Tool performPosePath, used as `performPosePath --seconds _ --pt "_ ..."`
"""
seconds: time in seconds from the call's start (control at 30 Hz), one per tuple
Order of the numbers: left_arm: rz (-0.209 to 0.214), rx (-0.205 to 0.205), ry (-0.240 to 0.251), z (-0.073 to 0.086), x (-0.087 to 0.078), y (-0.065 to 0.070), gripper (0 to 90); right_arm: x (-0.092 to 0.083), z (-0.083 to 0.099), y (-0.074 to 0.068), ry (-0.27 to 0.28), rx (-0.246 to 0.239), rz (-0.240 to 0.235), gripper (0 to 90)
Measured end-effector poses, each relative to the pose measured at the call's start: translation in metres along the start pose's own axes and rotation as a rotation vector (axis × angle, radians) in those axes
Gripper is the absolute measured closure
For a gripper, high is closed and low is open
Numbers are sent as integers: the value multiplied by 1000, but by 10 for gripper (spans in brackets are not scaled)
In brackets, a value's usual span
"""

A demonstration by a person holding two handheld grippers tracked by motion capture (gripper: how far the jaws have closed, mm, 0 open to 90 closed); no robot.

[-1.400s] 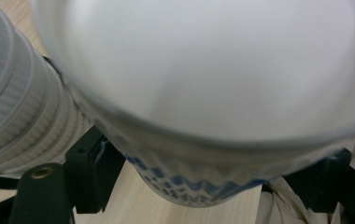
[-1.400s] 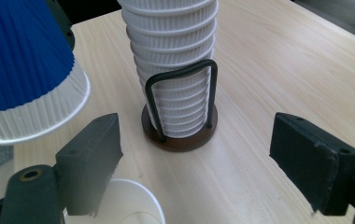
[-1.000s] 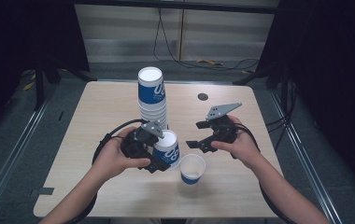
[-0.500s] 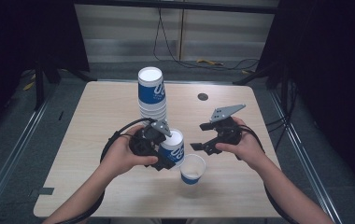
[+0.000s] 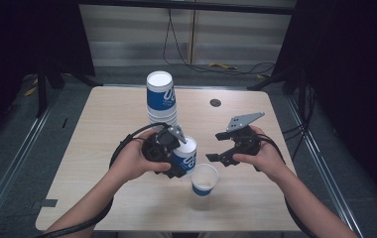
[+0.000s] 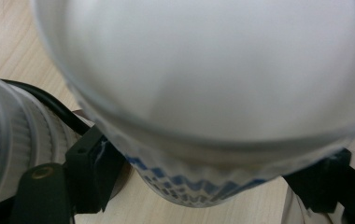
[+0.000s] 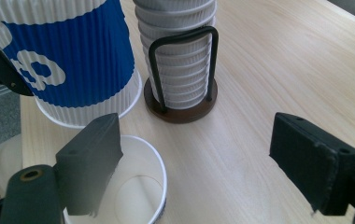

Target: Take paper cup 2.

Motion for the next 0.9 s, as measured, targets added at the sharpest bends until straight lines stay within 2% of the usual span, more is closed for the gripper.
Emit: performPosePath --seconds 0.5,0.53,0.73,0.77,0.83,0.87,0.9 --pt "3 15 -86 -7 5 -1 213 -4 5 -4 -19 -14 -19 160" --pt "2 26 -93 -8 5 -2 213 -4 5 -4 -19 -15 -20 160" --pt "3 26 -119 -10 7 -2 214 -4 5 -5 -16 -19 -27 160" --pt "4 36 -130 -10 7 -3 214 -4 5 -5 -19 -19 -27 160" --pt "3 23 -131 -11 9 -2 214 -5 5 -6 -19 -19 -28 159" --pt "4 48 -138 -12 8 -4 214 -5 6 -6 -21 -19 -29 160" --pt "3 34 -130 -13 9 -3 214 -5 6 -6 -21 -24 -29 159"
Point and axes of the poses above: each handheld gripper's, and its own axes: x roughly forward along the jaws, z roughly out of its underside, y roughly to its right, the point moved 8 cm from there along x, roughly forward along the jaws, and after that the axes turned 1 degree about x, right-handed, at the moved point
